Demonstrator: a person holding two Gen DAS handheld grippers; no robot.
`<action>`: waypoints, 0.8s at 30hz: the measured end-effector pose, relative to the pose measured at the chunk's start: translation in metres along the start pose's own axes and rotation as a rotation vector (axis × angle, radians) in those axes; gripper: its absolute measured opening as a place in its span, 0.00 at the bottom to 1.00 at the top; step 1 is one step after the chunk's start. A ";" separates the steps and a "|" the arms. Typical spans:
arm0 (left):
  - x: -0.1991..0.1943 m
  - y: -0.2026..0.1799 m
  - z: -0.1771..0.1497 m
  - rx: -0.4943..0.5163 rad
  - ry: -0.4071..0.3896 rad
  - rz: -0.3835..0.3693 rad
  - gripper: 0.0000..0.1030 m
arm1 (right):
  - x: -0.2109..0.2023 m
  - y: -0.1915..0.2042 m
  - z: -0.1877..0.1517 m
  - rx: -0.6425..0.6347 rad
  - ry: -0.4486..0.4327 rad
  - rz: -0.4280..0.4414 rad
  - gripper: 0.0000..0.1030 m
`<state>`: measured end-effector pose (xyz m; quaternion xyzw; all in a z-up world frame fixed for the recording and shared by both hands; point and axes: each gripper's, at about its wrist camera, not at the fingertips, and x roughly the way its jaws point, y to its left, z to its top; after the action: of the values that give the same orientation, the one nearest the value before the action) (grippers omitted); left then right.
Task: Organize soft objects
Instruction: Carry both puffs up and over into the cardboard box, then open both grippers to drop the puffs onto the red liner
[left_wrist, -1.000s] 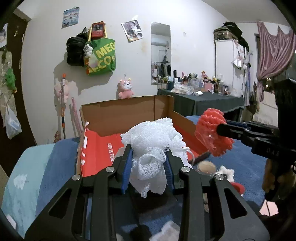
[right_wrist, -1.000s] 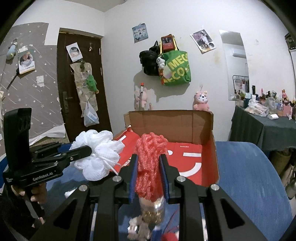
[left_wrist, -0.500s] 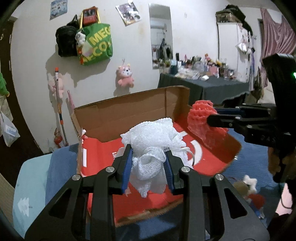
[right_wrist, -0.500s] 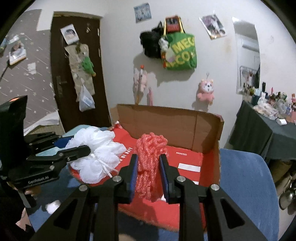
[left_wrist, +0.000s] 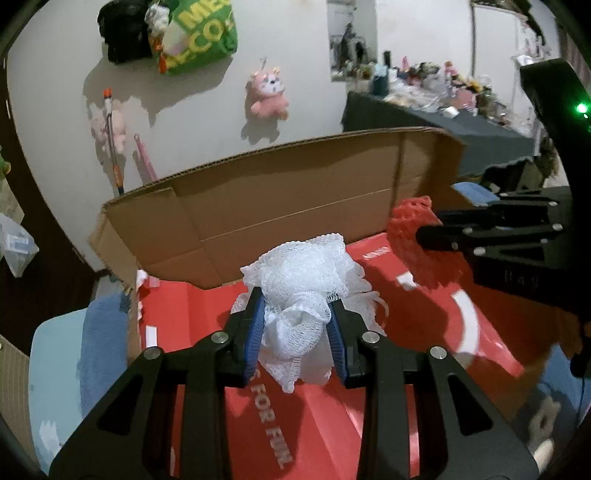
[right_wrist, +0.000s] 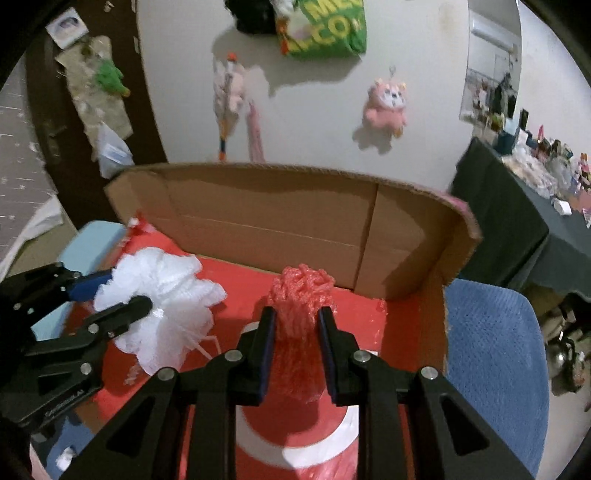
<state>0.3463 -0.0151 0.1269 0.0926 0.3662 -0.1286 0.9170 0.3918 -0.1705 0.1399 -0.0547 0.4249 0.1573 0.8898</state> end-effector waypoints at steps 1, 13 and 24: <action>0.006 0.001 0.001 -0.004 0.009 0.005 0.29 | 0.009 -0.002 0.004 0.002 0.023 -0.011 0.24; 0.063 0.001 0.014 -0.009 0.104 0.070 0.29 | 0.058 -0.010 0.020 0.028 0.152 -0.053 0.24; 0.078 0.005 0.015 -0.015 0.107 0.093 0.42 | 0.064 -0.015 0.023 0.049 0.152 -0.038 0.30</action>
<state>0.4122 -0.0272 0.0840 0.1095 0.4108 -0.0780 0.9017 0.4513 -0.1644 0.1048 -0.0529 0.4937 0.1251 0.8590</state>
